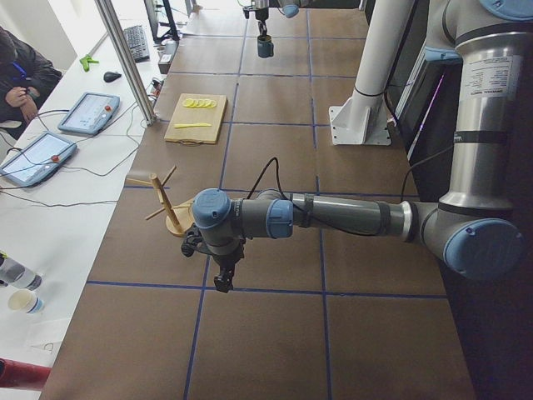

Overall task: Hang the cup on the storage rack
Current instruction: 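Carry the teal mug with the right gripper to the table centre and set it down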

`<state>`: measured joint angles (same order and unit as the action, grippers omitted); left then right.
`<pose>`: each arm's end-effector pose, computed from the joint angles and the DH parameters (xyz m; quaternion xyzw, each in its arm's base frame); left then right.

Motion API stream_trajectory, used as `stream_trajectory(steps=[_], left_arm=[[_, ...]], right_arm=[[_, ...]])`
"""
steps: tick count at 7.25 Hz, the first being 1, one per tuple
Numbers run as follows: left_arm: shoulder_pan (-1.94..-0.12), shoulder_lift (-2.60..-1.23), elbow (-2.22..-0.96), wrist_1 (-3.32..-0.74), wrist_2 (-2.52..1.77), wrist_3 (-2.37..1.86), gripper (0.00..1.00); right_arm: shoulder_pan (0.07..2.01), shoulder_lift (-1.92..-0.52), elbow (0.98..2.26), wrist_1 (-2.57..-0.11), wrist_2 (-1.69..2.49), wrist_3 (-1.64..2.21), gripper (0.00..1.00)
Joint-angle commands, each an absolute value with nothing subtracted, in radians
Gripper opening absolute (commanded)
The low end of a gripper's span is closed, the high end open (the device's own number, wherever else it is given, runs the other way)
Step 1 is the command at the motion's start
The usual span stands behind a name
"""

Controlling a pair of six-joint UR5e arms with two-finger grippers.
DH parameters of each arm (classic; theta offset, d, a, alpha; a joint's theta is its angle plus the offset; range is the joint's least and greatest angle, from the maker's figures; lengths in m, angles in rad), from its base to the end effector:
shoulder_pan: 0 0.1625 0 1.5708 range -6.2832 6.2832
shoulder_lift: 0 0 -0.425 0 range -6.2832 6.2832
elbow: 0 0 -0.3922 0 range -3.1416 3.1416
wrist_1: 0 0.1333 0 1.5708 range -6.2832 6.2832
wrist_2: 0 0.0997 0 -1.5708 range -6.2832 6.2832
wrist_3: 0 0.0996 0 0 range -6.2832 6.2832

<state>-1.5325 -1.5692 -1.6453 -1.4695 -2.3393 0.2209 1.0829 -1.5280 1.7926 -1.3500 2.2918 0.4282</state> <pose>-0.0453 -0.4902 0.6333 0.0211 0.3745 0.1145 0.9199 -0.1840 -0.4908 0.5042 0.0503 -0.4065 -0.1118 0.9054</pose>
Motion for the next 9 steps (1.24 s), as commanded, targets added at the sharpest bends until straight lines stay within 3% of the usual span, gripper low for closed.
stream_trajectory(steps=[1,4,7,9], left_arm=[[-1.532,-1.569,-1.646,-1.468,-2.339,0.221,1.0],[-1.532,-1.569,-1.646,-1.468,-2.339,0.221,1.0],[-1.532,-1.569,-1.644,-1.468,-2.339,0.221,1.0],[-1.531,-1.569,-1.643,-1.468,-2.339,0.222,1.0]], right_arm=[[1.019,-1.374,1.868,-1.51,2.257,0.579,0.0],[0.852,-1.154,1.861,-1.636,2.169,0.819,0.0],[0.643,-1.028,1.838,-1.641,2.001,1.116,0.0],[0.579,-0.867,1.688,-1.637,1.945,1.227,0.0]])
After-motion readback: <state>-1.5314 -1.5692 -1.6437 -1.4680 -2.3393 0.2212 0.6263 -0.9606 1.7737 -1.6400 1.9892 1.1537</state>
